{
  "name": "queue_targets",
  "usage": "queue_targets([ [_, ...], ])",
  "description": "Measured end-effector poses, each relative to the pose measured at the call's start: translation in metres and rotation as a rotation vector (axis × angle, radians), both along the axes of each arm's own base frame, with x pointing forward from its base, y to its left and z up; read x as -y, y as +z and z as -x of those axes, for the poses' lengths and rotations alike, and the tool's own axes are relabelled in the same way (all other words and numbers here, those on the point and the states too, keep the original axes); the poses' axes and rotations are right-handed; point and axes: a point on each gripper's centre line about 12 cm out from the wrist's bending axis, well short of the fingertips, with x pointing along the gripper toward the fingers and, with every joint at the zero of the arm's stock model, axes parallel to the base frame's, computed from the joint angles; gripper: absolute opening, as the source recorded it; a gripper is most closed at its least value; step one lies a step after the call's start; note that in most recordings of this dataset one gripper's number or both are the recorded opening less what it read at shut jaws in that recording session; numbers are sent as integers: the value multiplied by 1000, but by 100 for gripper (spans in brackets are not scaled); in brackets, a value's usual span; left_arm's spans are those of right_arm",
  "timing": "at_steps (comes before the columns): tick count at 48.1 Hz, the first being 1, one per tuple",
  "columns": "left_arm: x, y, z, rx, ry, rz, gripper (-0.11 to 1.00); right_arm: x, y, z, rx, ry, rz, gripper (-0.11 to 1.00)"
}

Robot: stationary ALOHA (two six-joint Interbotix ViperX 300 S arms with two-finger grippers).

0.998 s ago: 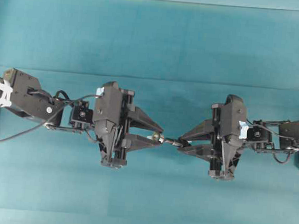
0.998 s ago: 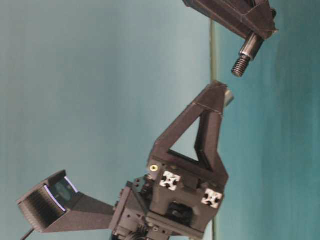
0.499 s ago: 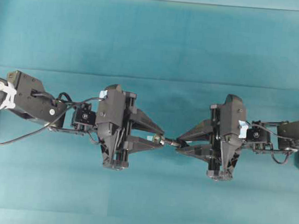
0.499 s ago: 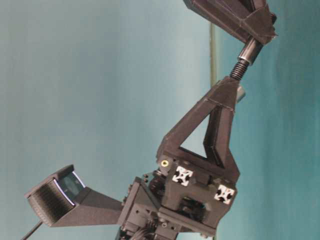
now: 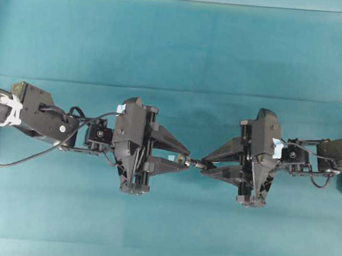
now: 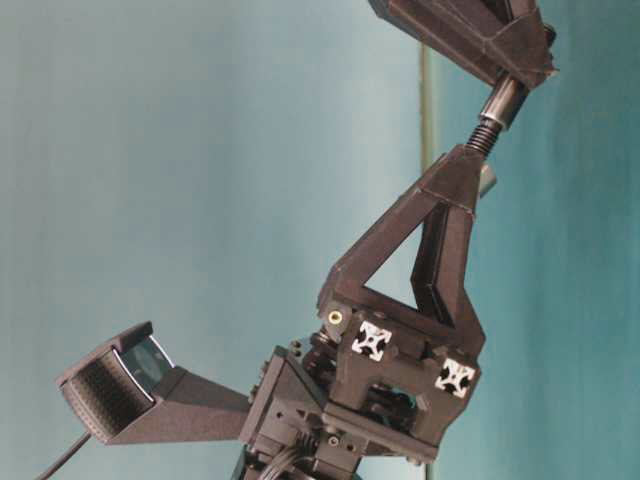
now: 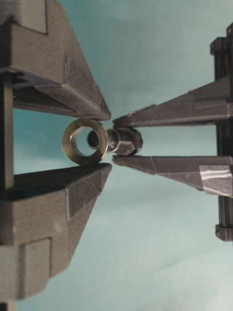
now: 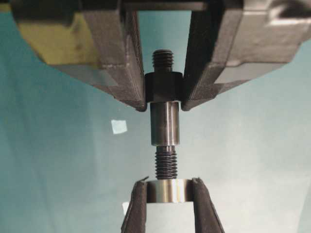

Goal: Insert the washer onto the shaft with both hands.
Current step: 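Align the washer over the shaft tip and push it down the shaft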

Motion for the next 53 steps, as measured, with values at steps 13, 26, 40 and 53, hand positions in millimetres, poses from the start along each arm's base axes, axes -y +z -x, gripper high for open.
queue_targets([
  [13, 1, -2, -1, -5, -2, 0, 37, 0, 1, -4, 9, 0, 0, 0],
  [26, 1, -2, -4, -3, -3, -1, 37, 0, 2, -7, 20, -1, -1, 0],
  [40, 4, -5, -8, -8, -9, -2, 37, -1, 1, -6, 17, 1, -1, 0],
  [53, 6, -7, -16, -5, -12, -1, 37, -2, 0, -6, 14, 7, 1, 0],
])
